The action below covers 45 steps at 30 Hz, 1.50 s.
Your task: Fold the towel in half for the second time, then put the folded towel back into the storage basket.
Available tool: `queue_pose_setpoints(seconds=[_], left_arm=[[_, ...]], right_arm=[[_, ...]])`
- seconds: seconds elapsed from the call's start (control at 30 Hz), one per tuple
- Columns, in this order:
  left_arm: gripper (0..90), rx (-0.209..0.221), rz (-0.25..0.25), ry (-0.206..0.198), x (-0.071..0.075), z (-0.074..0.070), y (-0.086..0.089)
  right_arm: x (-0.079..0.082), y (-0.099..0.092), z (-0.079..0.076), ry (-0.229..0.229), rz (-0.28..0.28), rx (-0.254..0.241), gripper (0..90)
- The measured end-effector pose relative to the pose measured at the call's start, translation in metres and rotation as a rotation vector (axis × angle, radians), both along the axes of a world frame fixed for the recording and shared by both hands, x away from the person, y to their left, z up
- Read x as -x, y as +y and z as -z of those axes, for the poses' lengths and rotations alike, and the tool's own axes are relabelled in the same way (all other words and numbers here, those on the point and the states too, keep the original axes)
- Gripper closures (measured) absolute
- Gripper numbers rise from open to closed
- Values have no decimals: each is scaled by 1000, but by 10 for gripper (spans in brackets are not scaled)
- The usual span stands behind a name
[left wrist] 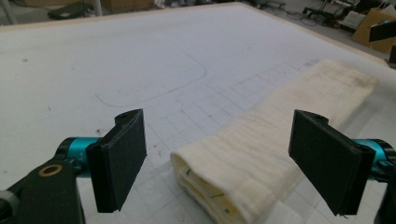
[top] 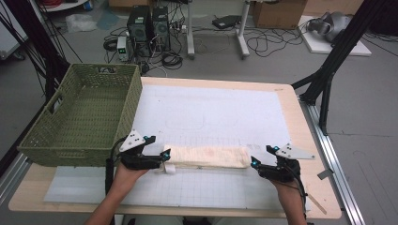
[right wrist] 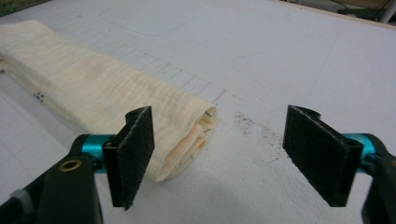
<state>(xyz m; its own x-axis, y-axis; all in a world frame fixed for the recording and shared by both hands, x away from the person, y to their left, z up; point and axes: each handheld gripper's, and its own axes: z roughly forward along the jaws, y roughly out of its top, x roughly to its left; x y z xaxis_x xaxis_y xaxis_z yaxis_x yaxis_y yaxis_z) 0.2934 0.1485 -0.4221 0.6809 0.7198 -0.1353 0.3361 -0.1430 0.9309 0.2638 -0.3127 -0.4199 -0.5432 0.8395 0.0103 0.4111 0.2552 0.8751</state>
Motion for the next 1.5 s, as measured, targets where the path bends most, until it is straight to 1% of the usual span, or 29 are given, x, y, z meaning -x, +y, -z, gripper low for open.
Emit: queue_pose_setpoints(seconds=[0.07, 0.1, 0.17, 0.3, 0.37, 0.57, 0.7, 0.8, 1.07, 1.13, 1.27, 1.37, 1.43, 1.47, 1.5], left_arm=[[195, 12, 4, -16, 1, -3, 2], [195, 18, 2, -20, 1, -3, 3], [196, 28, 2, -23, 2, -4, 5], [198, 21, -3, -28, 2, -4, 7], [198, 20, -6, -30, 1, -4, 8], [197, 15, -15, -32, 1, -4, 10], [200, 9, -16, -31, 3, -4, 10], [200, -5, -12, -30, 3, -3, 10], [211, 6, -12, -10, 2, -1, 13], [240, 14, -2, 0, 2, -1, 13], [241, 13, -2, 12, 1, 0, 12], [241, 2, -1, 18, 0, 0, 11], [240, -8, -5, 34, 1, 1, 9], [235, -19, -5, 48, 0, 2, 7], [235, -30, -5, 72, 0, 3, 6]], right_arm=[[2, -3, -3, 7, 4, -18, 190], [4, -5, -4, 3, 9, -19, 165], [9, -7, -6, -9, 24, -5, 115], [17, -13, -5, -13, 14, -17, 112], [18, -16, -5, -7, 16, -19, 110], [18, -16, -6, -17, 27, 3, 110], [17, -17, -6, -21, 25, 4, 110], [17, -16, -7, -23, 28, 6, 110], [14, -15, -6, -23, 29, 10, 111], [14, -14, -6, -21, 27, 13, 110], [15, -14, -3, -8, 24, 20, 111], [16, -14, -3, -7, 22, 20, 111], [17, -13, -4, -9, 18, 26, 111], [18, -13, -4, -12, 16, 30, 112], [19, -13, -5, -14, 13, 31, 112]])
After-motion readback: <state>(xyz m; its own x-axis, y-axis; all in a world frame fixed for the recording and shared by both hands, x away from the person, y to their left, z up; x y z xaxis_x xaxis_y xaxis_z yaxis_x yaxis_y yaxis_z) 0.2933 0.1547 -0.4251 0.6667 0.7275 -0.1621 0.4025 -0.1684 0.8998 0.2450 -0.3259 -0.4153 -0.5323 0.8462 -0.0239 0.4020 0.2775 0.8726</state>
